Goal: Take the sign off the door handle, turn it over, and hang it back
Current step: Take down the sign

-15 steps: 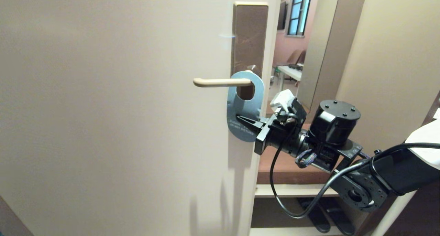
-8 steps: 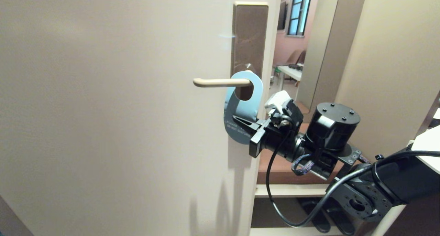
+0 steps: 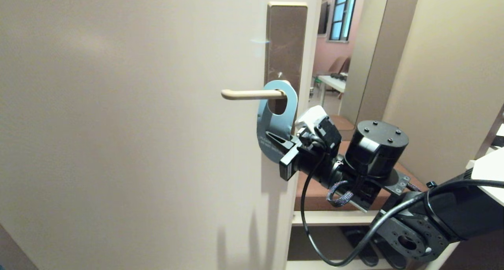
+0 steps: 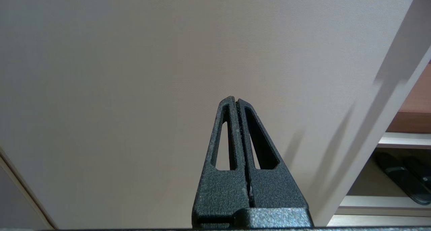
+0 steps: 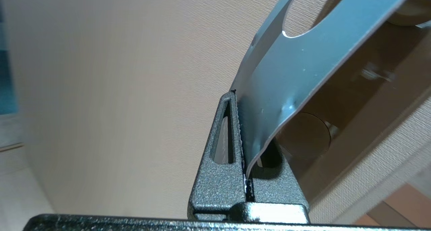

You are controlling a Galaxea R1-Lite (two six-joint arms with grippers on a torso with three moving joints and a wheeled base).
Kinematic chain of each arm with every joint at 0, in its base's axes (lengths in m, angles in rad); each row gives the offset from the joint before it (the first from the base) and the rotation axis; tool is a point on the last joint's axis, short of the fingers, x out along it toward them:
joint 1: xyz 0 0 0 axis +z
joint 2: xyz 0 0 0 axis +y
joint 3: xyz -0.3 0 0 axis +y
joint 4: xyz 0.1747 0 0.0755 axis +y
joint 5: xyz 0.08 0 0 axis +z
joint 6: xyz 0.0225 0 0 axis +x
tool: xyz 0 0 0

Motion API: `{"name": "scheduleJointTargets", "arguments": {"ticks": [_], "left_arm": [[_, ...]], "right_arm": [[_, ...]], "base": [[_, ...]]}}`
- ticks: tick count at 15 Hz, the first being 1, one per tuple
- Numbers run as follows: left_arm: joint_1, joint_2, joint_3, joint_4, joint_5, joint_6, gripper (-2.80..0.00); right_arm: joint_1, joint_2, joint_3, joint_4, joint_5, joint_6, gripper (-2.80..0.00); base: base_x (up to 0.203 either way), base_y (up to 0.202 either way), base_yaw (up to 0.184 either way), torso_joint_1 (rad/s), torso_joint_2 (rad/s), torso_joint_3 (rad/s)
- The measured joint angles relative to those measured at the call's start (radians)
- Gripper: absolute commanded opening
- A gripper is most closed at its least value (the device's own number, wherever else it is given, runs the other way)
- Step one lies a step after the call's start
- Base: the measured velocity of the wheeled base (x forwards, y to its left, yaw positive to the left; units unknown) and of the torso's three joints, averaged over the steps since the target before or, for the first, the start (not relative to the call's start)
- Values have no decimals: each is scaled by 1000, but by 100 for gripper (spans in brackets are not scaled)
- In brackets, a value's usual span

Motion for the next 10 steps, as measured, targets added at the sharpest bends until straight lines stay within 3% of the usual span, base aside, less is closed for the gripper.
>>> {"name": "scheduleJointTargets", "arguments": {"ticks": [10], "left_arm": [[0, 0, 0, 0, 0, 0, -280]], "right_arm": [[74, 11, -5, -4, -232, -14, -280]], "base": [[0, 0, 0, 0, 0, 0]]}}
